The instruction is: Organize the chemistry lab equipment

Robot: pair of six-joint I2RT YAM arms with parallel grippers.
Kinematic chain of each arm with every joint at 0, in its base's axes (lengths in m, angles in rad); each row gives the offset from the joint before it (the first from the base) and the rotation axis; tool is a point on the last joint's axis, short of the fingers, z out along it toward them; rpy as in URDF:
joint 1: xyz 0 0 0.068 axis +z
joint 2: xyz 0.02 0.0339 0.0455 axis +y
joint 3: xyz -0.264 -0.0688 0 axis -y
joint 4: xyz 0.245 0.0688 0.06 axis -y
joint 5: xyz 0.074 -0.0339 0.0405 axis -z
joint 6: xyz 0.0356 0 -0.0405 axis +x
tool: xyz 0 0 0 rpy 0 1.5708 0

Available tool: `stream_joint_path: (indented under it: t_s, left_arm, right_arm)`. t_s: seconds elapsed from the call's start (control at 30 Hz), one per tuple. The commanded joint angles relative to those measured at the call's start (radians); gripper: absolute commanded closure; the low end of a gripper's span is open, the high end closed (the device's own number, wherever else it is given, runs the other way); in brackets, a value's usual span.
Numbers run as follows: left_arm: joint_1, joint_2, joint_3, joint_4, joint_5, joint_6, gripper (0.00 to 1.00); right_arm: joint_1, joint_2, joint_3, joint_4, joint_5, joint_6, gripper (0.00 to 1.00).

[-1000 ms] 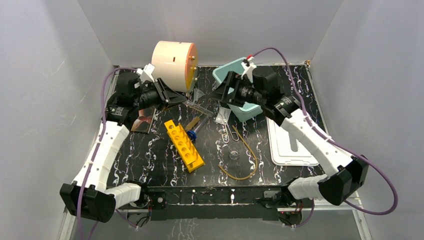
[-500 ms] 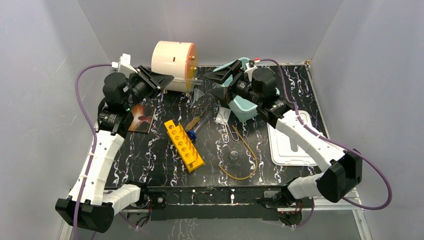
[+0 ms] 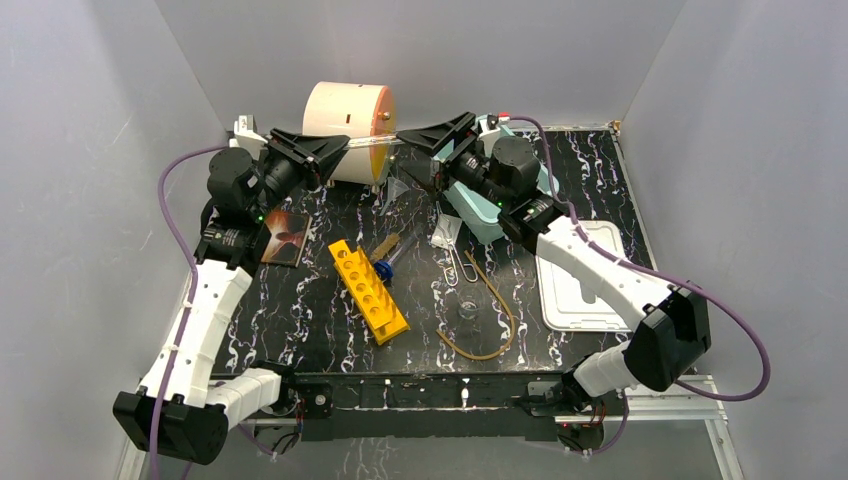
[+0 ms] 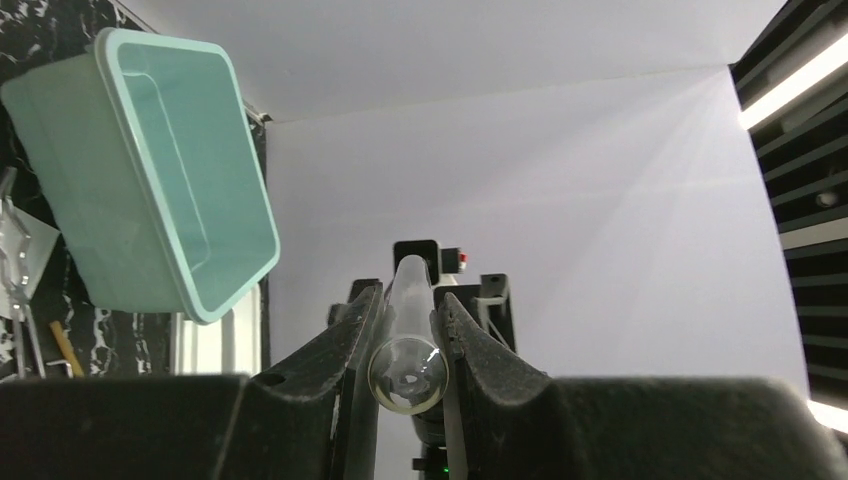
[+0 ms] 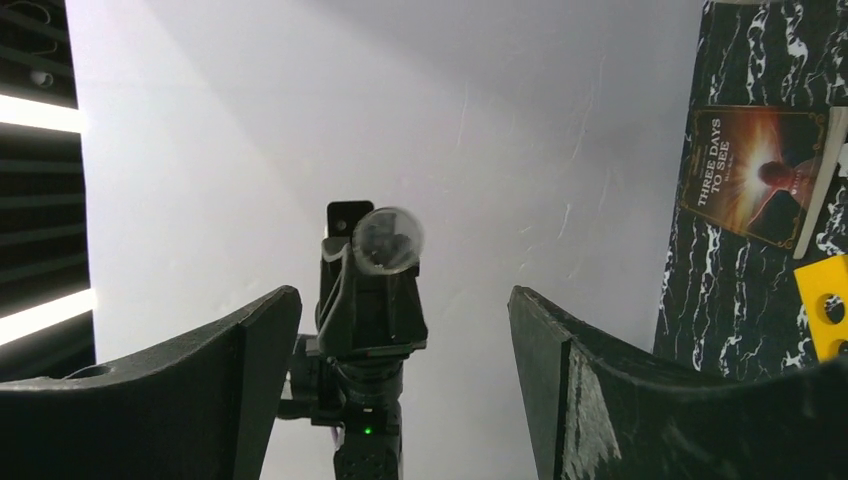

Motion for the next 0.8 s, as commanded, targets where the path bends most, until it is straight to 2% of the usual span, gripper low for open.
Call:
stream_joint_path:
  t_s: [0.0,0.2,0.47,0.77]
  left_arm:
    - [-0.002,-0.002,-0.01,0.071,0.045,-0.087,0.91]
    - [-0.002,0.001,-0.028,0.069,0.051,-0.095,0.91]
    - [-0.002,0.007,-0.046,0.078,0.052,-0.087,0.91]
    - [-0.002,0.018,-0.078,0.108,0.072,-0.093,0.91]
  right_arm:
    - [0.003,0.014,0.054,0.066,0.075,-0.021,0.17]
    - [0.005,0.012,0.077,0.066,0.139,-0.096,0.2]
    - [0.007,0.02,0.052,0.096,0.13,-0.005,0.29]
    - [0.008,0.039,0.049,0.082,0.112,0.002,0.35]
